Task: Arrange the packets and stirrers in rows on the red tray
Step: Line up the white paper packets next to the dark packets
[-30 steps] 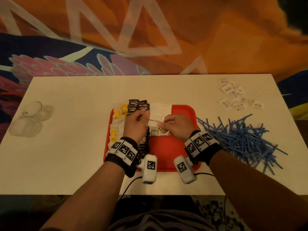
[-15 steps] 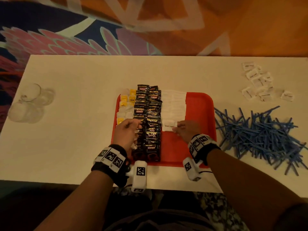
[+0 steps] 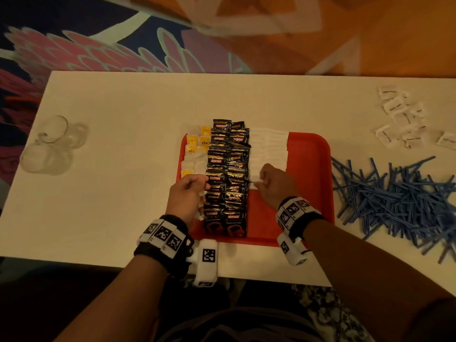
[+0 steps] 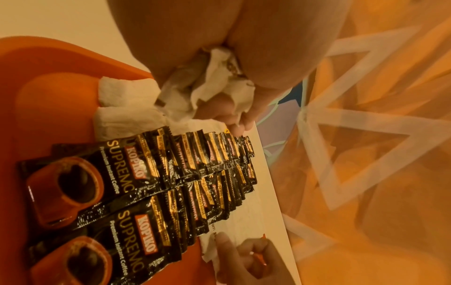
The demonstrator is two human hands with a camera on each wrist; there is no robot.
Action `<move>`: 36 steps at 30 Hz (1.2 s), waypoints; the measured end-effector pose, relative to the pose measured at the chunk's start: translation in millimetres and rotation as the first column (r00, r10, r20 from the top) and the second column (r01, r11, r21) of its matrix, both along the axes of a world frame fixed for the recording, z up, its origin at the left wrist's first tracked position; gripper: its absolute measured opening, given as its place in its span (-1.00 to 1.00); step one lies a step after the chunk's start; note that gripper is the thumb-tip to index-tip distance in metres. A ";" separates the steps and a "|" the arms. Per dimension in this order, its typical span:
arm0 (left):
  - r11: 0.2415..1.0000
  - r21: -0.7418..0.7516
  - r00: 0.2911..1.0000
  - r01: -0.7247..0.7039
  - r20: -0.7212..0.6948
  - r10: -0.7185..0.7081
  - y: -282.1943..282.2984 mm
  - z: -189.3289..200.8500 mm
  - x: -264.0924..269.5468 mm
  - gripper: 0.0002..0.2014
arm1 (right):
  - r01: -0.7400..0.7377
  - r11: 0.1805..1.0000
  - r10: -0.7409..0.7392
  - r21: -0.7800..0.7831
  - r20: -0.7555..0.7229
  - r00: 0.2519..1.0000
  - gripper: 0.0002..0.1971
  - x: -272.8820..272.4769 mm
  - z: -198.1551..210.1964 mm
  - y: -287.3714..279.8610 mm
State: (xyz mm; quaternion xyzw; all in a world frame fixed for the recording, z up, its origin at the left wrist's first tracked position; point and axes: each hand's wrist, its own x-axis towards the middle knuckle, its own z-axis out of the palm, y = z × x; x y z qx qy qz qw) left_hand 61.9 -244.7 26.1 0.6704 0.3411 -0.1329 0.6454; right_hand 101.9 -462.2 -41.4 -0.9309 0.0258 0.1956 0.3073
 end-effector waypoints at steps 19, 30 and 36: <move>0.933 -0.350 0.996 0.080 0.069 -0.060 -66.8 57.0 25.4 -0.34 | -0.092 0.872 0.068 0.481 0.066 0.995 -0.85 1.5 118.6 1.1; 0.906 -0.336 0.964 0.258 0.159 -0.215 -102.5 100.4 21.7 -0.40 | -0.150 0.931 0.085 0.333 0.202 0.976 -0.95 -2.7 172.5 -39.0; 0.911 -0.284 0.933 0.298 0.289 -0.215 -109.0 112.3 9.0 -0.44 | -0.046 0.946 -0.025 0.319 0.214 0.976 -0.91 2.1 191.6 -63.5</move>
